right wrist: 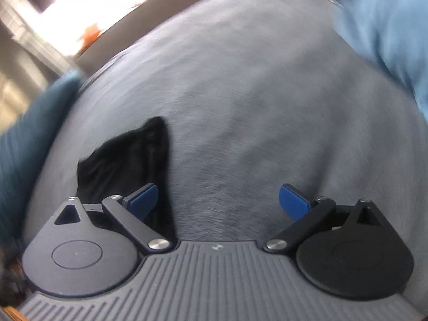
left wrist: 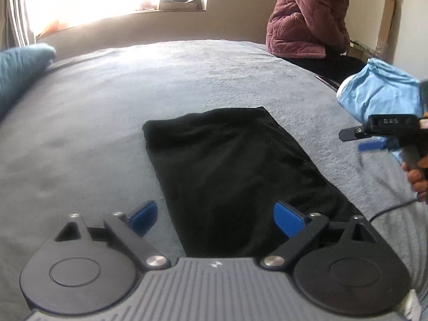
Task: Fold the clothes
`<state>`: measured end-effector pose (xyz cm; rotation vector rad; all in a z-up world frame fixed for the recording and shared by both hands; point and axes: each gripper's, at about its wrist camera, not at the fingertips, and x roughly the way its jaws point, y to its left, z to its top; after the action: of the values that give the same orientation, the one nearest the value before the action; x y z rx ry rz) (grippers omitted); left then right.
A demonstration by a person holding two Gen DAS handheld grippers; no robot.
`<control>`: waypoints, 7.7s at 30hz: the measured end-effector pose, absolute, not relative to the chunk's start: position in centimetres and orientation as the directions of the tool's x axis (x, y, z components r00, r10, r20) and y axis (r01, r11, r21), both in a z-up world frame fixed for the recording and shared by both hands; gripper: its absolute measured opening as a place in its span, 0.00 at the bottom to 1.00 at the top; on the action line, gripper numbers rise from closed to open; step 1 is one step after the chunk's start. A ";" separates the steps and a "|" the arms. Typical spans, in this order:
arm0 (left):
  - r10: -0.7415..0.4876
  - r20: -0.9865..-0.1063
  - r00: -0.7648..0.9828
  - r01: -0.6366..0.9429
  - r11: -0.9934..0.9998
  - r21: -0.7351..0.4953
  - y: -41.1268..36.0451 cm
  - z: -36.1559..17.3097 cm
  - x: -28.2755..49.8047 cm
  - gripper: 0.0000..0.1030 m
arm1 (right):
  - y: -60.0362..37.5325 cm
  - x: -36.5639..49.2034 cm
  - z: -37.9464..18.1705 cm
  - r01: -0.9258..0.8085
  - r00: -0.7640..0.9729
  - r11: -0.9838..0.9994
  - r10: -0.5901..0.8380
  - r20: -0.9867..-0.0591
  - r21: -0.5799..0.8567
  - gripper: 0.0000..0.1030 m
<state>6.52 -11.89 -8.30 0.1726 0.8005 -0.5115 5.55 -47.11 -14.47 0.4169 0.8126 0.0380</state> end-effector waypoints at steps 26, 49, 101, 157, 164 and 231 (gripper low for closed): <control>-0.278 -0.790 0.546 0.472 0.882 0.015 -12.8 -12.1 10.4 0.45 | -35.3 2.6 -14.7 -0.581 0.609 0.798 0.296 -0.736 -0.160 0.18; -0.323 -0.758 0.566 0.508 0.861 0.012 -13.3 -12.1 12.0 0.44 | -36.4 3.6 -11.9 -0.560 0.593 0.826 0.460 -0.661 0.073 0.09; -0.284 -0.735 0.616 0.502 0.860 0.089 -15.2 -12.1 19.3 0.51 | -39.0 10.2 -15.0 -0.482 0.663 0.825 0.563 -0.493 0.293 0.11; -0.102 -0.879 0.467 0.558 0.804 0.204 -15.7 -11.6 1.9 0.57 | -34.5 -5.3 -14.1 -0.458 0.641 0.889 0.334 -0.691 0.005 0.08; -0.134 -0.890 0.437 0.541 0.829 0.141 -14.7 -10.7 1.2 0.57 | -36.1 -5.3 -13.9 -0.386 0.626 0.922 0.271 -0.731 0.011 0.08; -0.019 -0.922 0.387 0.415 0.896 0.156 -16.6 -9.9 3.6 0.74 | -38.7 -3.3 -13.9 -0.171 0.624 0.968 0.251 -0.740 0.185 0.10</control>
<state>3.61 -16.57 -9.86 0.3936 1.1475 -0.2851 -3.29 -38.74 -13.87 0.1000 0.8637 0.2427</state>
